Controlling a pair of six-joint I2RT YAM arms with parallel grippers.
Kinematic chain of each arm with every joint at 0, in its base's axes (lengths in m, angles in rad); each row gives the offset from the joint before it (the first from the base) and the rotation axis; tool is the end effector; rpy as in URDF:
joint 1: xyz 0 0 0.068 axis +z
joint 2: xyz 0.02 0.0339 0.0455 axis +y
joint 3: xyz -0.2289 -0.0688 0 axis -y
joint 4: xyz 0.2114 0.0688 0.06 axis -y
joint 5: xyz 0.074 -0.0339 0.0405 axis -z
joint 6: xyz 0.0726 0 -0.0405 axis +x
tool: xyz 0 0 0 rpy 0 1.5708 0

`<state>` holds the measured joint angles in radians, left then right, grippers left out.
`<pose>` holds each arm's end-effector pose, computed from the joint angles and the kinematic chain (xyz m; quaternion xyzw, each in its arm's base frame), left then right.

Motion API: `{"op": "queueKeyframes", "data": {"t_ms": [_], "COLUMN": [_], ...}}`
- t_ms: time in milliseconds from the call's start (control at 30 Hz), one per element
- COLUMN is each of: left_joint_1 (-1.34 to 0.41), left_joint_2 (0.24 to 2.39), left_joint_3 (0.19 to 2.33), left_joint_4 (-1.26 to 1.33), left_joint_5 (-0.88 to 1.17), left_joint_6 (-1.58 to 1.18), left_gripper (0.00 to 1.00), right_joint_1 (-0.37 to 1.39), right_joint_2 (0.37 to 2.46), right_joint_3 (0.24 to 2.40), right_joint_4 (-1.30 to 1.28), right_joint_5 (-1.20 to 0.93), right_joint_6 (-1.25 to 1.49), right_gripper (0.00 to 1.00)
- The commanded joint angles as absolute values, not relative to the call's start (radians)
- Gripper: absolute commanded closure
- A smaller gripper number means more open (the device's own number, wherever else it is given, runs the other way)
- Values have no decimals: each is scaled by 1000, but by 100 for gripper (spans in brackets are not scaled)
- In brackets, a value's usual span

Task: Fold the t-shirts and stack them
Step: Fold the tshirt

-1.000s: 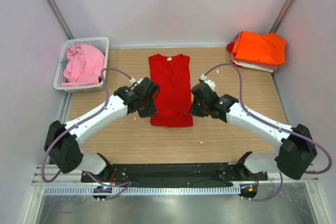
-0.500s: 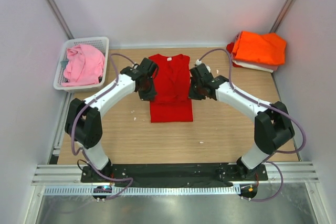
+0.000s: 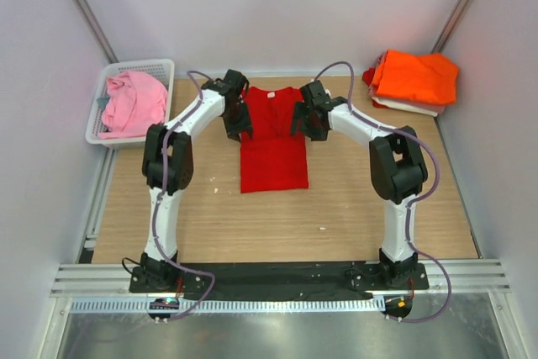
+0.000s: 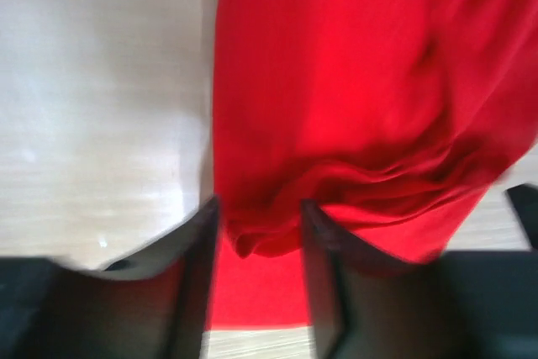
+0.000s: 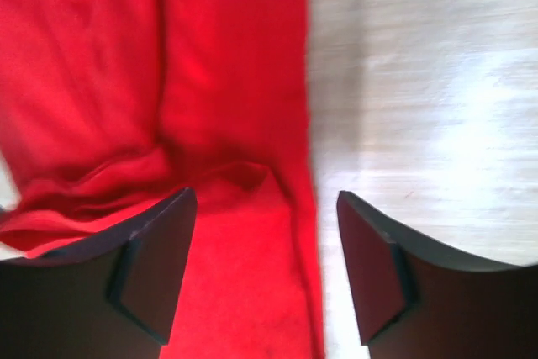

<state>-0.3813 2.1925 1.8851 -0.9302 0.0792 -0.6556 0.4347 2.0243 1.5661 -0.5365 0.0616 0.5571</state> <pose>0.3885 -0.1619 0.1545 -0.1282 0.9770 -0.1160 0.1246 0.3794 0.1712 0.1567 0.0673 0.9560 0.1091 0.2638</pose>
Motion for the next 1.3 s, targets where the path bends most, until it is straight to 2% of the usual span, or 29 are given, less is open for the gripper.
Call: {"op": "queueKeyframes", "data": {"t_ms": [0, 33, 133, 233, 333, 400, 467, 567, 700, 933, 967, 1000, 1033, 1067, 1133, 1167, 1267], "left_joint_1": [-328, -322, -308, -308, -311, -328, -345, -363, -379, -400, -400, -400, -402, -402, -403, -403, -405], "left_joint_2": [2274, 2292, 2281, 2176, 2074, 1950, 1832, 1711, 1631, 1588, 1589, 1591, 1598, 1600, 1614, 1617, 1632], "left_joint_3": [2161, 2289, 2414, 2320, 2093, 1846, 1605, 1360, 1194, 993, 974, 960, 936, 927, 908, 905, 891], "left_joint_4": [-1069, -1092, -1163, -1123, -1069, -979, -874, -760, -680, -532, -505, -493, -480, -457, -440, -430, -407], "left_joint_5": [153, 150, 114, 40, 21, 25, 75, 142, 176, 222, 227, 233, 238, 241, 241, 238, 238], "left_joint_6": [-597, -591, -568, -557, -581, -598, -632, -679, -699, -729, -733, -742, -745, -749, -753, -752, -758], "left_gripper": [52, 50, 46, 41, 42, 42, 42, 43, 45, 44, 44, 44, 44, 44, 44, 44, 45], "right_joint_1": [417, 416, 422, 443, 448, 449, 449, 449, 448, 448, 449, 449, 448, 448, 448, 449, 448], "right_joint_2": [2014, 1988, 1916, 1806, 1718, 1659, 1606, 1571, 1588, 1644, 1649, 1654, 1661, 1660, 1652, 1646, 1643], "right_joint_3": [1676, 1683, 1632, 1505, 1341, 1204, 1090, 982, 893, 822, 813, 808, 805, 798, 790, 787, 787], "right_joint_4": [-601, -607, -578, -526, -468, -405, -373, -331, -246, -169, -163, -150, -144, -137, -130, -129, -138], "right_joint_5": [129, 147, 153, 141, 34, -62, -107, -133, -225, -264, -267, -271, -278, -281, -279, -275, -273], "right_joint_6": [575, 593, 607, 609, 637, 664, 678, 678, 672, 684, 686, 687, 690, 690, 696, 698, 701], "right_gripper": [24, 23, 23, 23, 23, 23, 23, 22, 22, 24, 27, 36, 41, 53, 64, 80, 99]}}
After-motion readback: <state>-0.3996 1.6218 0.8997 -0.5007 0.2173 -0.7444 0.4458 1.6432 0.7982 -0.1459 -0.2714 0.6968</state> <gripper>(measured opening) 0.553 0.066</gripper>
